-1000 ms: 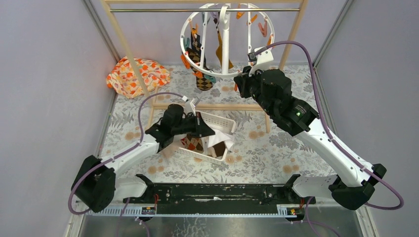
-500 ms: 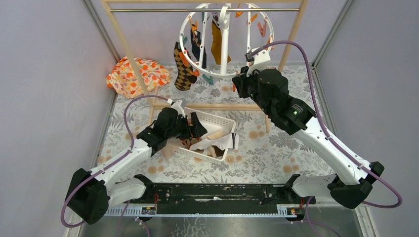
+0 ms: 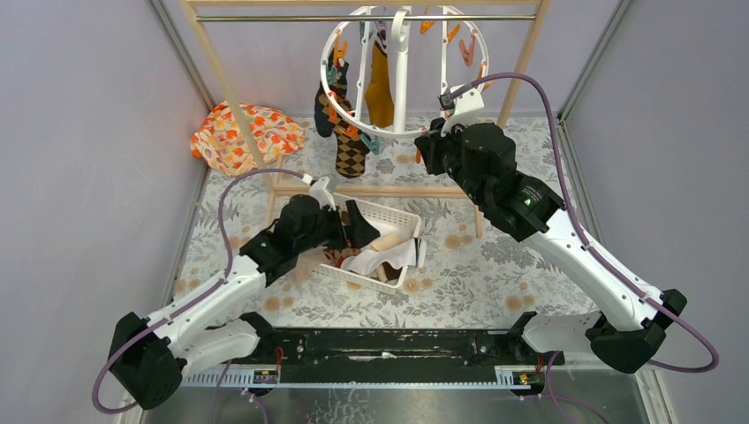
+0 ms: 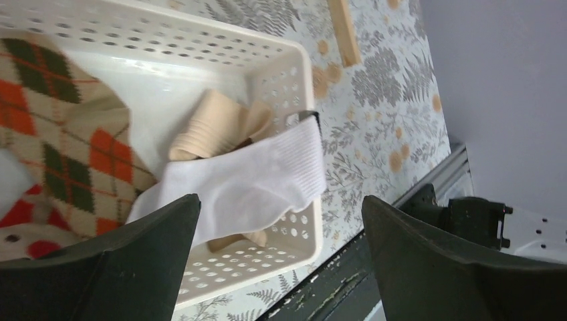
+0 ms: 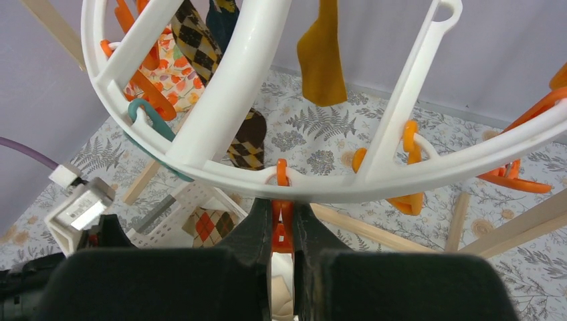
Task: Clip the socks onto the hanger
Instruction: Place the sock in the bin, then pick up the sock from the bin.
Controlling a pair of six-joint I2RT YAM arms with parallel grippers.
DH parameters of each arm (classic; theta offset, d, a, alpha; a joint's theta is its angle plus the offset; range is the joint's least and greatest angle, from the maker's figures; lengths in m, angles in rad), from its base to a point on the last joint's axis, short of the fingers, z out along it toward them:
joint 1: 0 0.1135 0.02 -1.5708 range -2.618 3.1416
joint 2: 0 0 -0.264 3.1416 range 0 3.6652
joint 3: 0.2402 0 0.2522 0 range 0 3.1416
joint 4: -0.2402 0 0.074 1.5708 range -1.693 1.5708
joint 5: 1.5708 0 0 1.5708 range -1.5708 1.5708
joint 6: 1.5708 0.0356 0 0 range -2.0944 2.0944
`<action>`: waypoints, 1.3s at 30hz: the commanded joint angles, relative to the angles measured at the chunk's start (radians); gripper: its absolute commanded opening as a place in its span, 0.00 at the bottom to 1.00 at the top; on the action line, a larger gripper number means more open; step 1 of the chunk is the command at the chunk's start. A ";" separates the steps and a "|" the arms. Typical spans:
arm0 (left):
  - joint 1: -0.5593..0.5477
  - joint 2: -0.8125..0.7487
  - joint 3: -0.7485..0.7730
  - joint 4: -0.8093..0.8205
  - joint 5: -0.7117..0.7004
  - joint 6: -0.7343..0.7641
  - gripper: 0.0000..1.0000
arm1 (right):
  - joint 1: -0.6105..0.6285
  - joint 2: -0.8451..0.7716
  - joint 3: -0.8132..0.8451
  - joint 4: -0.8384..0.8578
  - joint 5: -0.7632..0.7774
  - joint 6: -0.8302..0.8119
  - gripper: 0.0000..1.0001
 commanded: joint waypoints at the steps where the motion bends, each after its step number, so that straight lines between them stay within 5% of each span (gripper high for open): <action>1: -0.083 0.063 0.053 0.066 -0.012 -0.012 0.99 | -0.014 0.000 0.003 0.048 -0.011 0.002 0.00; 13: -0.404 0.340 0.195 0.044 -0.394 0.040 0.97 | -0.017 -0.015 -0.002 0.044 -0.009 -0.002 0.00; 21: -0.433 0.457 0.250 0.002 -0.511 0.069 0.95 | -0.022 -0.031 -0.018 0.040 0.000 -0.009 0.00; 39: -0.437 0.545 0.273 0.018 -0.489 0.055 0.86 | -0.032 -0.032 -0.020 0.037 -0.006 -0.008 0.00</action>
